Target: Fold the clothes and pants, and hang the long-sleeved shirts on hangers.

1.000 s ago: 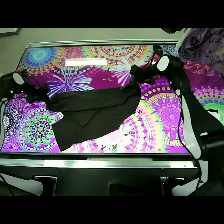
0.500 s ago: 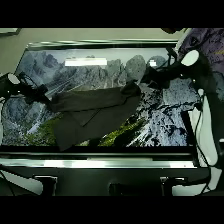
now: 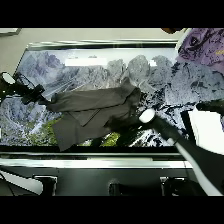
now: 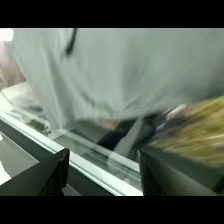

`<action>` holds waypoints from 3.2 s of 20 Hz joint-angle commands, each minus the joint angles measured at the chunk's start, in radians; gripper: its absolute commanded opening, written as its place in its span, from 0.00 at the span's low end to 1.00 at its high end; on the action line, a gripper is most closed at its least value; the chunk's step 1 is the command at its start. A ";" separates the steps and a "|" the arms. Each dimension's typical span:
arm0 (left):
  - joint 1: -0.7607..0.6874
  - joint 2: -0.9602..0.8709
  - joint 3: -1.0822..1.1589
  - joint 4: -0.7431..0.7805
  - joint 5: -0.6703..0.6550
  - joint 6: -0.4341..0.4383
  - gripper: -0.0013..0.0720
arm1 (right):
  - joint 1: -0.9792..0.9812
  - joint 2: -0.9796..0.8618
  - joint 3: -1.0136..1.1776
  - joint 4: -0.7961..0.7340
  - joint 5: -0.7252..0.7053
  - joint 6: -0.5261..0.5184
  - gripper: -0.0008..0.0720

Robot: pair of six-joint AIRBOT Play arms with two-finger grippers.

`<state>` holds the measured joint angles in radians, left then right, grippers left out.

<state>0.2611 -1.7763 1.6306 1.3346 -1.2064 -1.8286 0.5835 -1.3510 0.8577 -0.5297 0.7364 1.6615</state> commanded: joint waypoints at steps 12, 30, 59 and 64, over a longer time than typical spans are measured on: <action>0.002 0.000 0.001 0.000 -0.009 0.000 0.04 | 0.244 -0.215 0.072 0.189 -0.343 0.060 0.69; 0.007 -0.005 0.001 0.000 -0.006 0.015 0.04 | 0.273 -0.167 0.136 -0.041 -0.142 0.314 0.67; 0.140 0.252 0.174 -0.064 -0.140 0.049 0.04 | -0.232 0.310 0.477 -0.545 0.055 0.253 0.06; 0.216 0.599 0.198 -0.062 -0.140 0.048 0.04 | -0.391 0.648 0.763 -0.769 0.212 0.258 0.06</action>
<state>0.4358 -1.3537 1.8099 1.2537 -1.3430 -1.7836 0.2813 -0.8822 1.4761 -1.1217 0.8436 1.9190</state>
